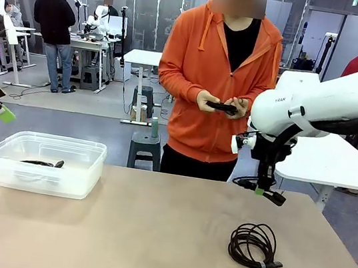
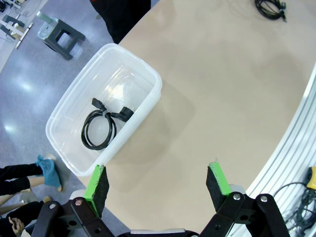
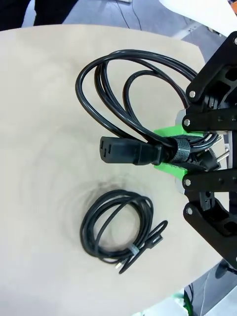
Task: Organize and store the cables.
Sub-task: Place the Power Cable into the Organizing box.
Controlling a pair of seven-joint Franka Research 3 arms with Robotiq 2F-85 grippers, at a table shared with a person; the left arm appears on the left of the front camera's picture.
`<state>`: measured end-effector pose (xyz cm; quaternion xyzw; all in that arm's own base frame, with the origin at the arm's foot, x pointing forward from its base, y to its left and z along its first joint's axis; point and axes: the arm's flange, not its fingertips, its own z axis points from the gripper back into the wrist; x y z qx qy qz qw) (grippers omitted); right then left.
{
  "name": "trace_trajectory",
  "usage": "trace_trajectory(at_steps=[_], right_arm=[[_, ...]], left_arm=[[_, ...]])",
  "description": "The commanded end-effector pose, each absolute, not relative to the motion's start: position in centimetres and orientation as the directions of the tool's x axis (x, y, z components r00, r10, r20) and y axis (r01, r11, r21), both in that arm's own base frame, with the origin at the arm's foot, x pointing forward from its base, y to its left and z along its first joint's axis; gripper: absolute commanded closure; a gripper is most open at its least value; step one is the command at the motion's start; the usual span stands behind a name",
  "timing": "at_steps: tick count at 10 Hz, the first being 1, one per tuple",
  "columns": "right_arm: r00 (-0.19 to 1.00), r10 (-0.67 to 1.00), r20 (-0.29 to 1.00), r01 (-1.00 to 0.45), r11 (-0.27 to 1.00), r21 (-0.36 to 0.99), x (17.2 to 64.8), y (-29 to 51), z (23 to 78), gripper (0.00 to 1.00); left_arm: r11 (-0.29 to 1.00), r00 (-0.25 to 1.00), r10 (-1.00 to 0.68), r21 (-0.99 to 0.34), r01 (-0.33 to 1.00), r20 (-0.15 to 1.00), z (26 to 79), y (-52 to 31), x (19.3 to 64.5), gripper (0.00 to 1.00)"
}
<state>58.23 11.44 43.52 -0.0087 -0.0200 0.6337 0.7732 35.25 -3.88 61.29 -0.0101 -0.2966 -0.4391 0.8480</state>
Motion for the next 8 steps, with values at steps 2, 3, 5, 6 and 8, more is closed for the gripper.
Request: trace_trajectory(at_steps=[2,3,5,6,8], right_arm=[[0.219,0.976,-0.006,-0.975,0.218,-0.048,55.7,15.0,45.1,1.0],[0.221,0.975,-0.001,-0.974,0.221,-0.053,55.0,16.7,45.2,1.0],[0.194,0.981,0.006,-0.979,0.194,-0.06,53.6,20.6,44.6,1.0],[0.176,0.984,-0.002,-0.982,0.176,-0.066,52.9,23.0,43.7,1.0],[0.144,0.99,-0.013,-0.988,0.143,-0.064,52.1,26.8,42.0,1.0]], left_arm=[[0.626,0.449,-0.731,0.244,0.741,0.513,61.4,-4.0,35.2,0.0],[0.626,0.449,-0.731,0.244,0.741,0.513,61.4,-4.0,35.2,0.0],[0.626,0.449,-0.731,0.244,0.741,0.513,61.4,-4.0,35.2,0.0],[0.626,0.449,-0.731,0.244,0.741,0.513,61.4,-4.0,35.2,0.0],[0.626,0.449,-0.731,0.244,0.741,0.513,61.4,-4.0,35.2,0.0]])
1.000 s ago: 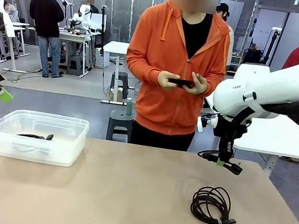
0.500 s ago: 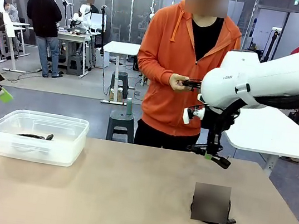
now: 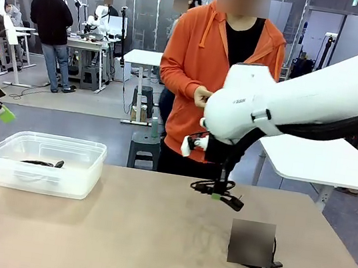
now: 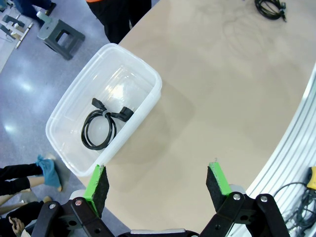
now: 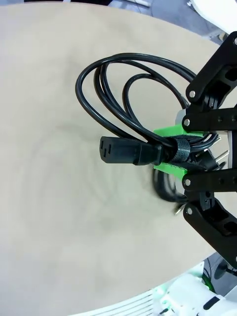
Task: Organize and store the cables.
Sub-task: Place the Power Cable into the Organizing box.
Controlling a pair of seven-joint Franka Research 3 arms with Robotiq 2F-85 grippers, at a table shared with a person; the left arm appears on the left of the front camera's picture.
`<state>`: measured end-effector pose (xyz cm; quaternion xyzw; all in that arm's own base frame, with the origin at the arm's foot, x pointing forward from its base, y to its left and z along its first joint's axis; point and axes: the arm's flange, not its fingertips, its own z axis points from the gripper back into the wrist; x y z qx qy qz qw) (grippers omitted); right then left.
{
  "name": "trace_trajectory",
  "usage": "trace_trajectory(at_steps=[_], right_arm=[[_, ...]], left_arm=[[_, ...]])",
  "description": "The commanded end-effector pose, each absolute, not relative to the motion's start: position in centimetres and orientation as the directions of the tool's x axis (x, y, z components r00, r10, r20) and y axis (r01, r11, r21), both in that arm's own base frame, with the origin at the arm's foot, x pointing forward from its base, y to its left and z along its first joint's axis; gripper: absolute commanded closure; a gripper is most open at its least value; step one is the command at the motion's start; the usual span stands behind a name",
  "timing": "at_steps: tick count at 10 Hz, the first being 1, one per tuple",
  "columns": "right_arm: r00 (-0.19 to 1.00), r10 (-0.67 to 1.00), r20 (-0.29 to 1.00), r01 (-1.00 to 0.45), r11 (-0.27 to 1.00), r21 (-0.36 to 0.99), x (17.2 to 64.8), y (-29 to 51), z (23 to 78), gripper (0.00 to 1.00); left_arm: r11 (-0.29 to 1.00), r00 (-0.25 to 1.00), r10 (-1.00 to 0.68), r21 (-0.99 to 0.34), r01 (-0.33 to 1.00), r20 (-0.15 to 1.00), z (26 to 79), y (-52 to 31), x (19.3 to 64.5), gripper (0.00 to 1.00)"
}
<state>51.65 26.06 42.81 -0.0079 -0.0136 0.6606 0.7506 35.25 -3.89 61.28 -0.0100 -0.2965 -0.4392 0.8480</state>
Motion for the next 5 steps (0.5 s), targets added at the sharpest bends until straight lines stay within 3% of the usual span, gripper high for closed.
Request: trace_trajectory(at_steps=[1,5], right_arm=[[0.12,0.992,-0.025,-0.991,0.119,-0.057,51.7,28.5,41.0,1.0],[0.077,0.996,-0.052,-0.997,0.077,-0.017,50.3,34.1,36.4,1.0]], left_arm=[[0.626,0.449,-0.731,0.244,0.741,0.513,61.4,-4.0,35.2,0.0],[0.626,0.449,-0.731,0.244,0.741,0.513,61.4,-4.0,35.2,0.0]])
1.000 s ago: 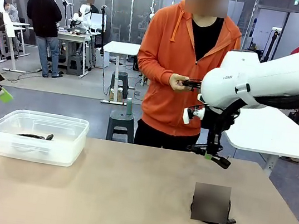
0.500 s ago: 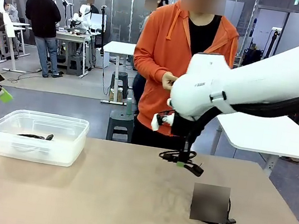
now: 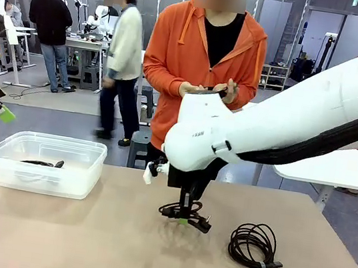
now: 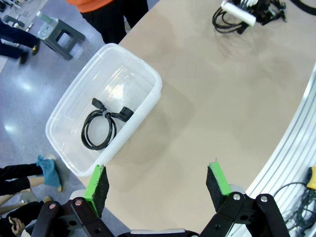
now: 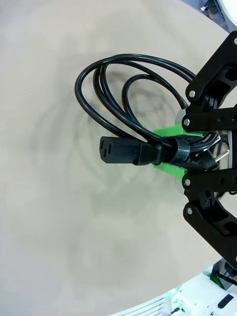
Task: Organize and store the cables.
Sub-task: Place the Power Cable into the Organizing box.
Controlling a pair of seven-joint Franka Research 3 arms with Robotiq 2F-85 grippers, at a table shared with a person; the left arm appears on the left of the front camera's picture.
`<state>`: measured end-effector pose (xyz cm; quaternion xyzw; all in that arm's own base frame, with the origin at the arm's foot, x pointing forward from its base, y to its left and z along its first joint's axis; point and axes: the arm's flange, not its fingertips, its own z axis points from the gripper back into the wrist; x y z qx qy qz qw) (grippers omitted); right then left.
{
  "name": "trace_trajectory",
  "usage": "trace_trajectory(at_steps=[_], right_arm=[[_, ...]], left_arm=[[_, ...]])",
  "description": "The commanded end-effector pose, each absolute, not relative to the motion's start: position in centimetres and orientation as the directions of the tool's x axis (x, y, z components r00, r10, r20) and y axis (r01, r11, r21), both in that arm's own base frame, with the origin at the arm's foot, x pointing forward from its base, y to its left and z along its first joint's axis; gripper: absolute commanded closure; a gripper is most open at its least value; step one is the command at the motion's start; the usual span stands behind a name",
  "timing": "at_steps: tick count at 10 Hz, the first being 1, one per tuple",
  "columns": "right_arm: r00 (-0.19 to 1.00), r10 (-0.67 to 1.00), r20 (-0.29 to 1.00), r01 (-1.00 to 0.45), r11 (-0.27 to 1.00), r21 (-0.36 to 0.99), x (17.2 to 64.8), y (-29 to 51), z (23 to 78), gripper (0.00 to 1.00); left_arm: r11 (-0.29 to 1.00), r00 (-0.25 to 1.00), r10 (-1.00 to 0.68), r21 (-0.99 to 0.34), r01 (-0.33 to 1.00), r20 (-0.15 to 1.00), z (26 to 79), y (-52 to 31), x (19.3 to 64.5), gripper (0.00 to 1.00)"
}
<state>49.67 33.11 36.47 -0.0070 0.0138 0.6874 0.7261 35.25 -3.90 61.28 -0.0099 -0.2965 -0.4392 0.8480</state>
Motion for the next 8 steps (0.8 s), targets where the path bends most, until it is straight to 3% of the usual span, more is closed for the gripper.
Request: trace_trajectory(at_steps=[1,6,7,8], right_arm=[[0.066,0.996,-0.064,-0.998,0.066,-0.004,50.1,35.0,35.4,1.0],[0.07,0.996,-0.061,-0.996,0.073,0.048,49.2,36.1,32.6,1.0],[0.074,0.996,-0.049,-0.996,0.076,0.051,49.0,36.1,32.4,0.73],[0.081,0.996,-0.029,-0.995,0.083,0.05,48.9,36.0,32.5,0.65]], left_arm=[[0.626,0.449,-0.731,0.244,0.741,0.513,61.4,-4.0,35.2,0.0],[0.626,0.449,-0.731,0.244,0.741,0.513,61.4,-4.0,35.2,0.0],[0.626,0.449,-0.731,0.244,0.741,0.513,61.4,-4.0,35.2,0.0],[0.626,0.449,-0.731,0.244,0.741,0.513,61.4,-4.0,35.2,0.0]])
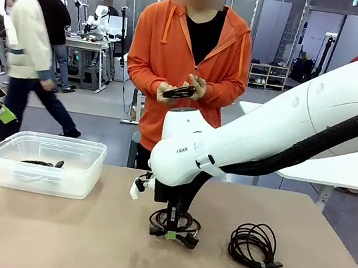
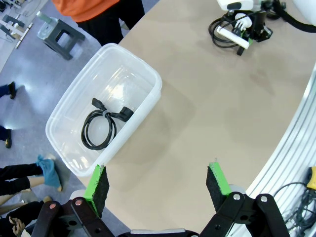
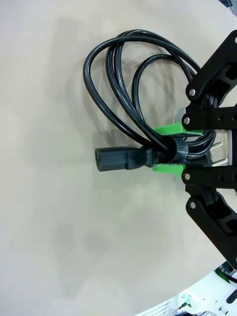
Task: Organize and store the cables.
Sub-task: Place the Power Cable into the Organizing box.
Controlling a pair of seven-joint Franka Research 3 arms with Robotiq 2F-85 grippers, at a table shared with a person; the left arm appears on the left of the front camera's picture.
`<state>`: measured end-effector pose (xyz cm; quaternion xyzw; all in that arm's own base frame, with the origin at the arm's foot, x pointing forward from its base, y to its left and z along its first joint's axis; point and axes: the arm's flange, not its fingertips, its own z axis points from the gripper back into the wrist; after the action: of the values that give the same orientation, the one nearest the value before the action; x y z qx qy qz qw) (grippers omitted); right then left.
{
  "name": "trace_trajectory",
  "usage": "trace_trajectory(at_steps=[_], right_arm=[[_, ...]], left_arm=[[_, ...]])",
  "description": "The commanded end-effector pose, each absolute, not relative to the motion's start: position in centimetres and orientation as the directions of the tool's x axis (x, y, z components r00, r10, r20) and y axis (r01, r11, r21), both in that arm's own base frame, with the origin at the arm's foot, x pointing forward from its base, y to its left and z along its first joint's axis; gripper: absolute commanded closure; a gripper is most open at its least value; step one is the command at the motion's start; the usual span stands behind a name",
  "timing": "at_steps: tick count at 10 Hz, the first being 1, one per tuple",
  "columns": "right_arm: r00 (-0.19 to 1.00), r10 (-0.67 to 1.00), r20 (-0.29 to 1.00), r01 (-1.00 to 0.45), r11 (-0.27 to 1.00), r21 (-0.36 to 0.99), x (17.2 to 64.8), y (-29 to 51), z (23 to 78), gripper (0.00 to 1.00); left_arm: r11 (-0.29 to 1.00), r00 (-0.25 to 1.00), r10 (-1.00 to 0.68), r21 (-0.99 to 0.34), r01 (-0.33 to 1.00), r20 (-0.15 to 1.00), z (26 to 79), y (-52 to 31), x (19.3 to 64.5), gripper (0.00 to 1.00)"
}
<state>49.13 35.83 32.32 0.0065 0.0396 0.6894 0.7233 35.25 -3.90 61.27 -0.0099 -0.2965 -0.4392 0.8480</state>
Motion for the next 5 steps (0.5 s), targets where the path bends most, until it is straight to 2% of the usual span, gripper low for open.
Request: trace_trajectory(at_steps=[1,2,3,4,5], right_arm=[[0.084,0.996,-0.02,-0.995,0.085,0.043,48.8,35.9,32.7,0.48],[0.083,0.996,-0.019,-0.996,0.084,0.04,48.7,35.8,32.9,0.4],[0.084,0.996,-0.02,-0.995,0.085,0.042,48.6,35.7,33.0,0.48],[0.088,0.996,-0.017,-0.995,0.089,0.043,48.4,35.4,33.2,0.16],[0.093,0.996,-0.005,-0.995,0.093,0.037,48.2,35.0,33.9,0.24]], left_arm=[[0.626,0.449,-0.731,0.244,0.741,0.513,61.4,-4.0,35.2,0.0],[0.626,0.449,-0.731,0.244,0.741,0.513,61.4,-4.0,35.2,0.0],[0.626,0.449,-0.731,0.244,0.741,0.513,61.4,-4.0,35.2,0.0],[0.626,0.449,-0.731,0.244,0.741,0.513,61.4,-4.0,35.2,0.0],[0.626,0.449,-0.731,0.244,0.741,0.513,61.4,-4.0,35.2,0.0]])
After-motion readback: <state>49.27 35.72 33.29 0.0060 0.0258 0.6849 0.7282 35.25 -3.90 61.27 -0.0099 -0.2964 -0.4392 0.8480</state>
